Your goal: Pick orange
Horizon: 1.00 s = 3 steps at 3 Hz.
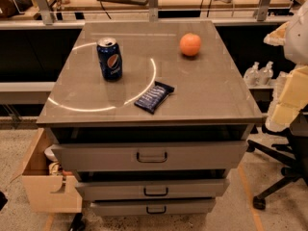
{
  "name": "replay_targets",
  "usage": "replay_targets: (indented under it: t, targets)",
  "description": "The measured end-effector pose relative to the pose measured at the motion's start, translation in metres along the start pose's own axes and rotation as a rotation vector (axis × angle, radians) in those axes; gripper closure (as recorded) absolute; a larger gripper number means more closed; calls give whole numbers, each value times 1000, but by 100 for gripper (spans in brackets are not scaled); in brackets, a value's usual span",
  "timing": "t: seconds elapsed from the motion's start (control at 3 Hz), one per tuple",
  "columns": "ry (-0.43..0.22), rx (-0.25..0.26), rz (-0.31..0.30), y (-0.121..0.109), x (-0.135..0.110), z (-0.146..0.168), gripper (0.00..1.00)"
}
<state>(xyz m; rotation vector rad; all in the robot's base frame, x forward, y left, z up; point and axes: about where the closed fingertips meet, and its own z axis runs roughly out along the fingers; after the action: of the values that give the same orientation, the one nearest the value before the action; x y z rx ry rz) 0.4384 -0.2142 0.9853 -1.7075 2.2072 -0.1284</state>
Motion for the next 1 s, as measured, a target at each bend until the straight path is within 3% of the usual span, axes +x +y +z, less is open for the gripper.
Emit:
replay_targets:
  t: [0.33, 0.67, 1.0]
  targets:
    - [0, 0, 0, 0, 0, 0, 0]
    - [-10, 65, 38, -23, 7, 0, 0]
    - [-80, 187, 149, -80, 21, 7, 0]
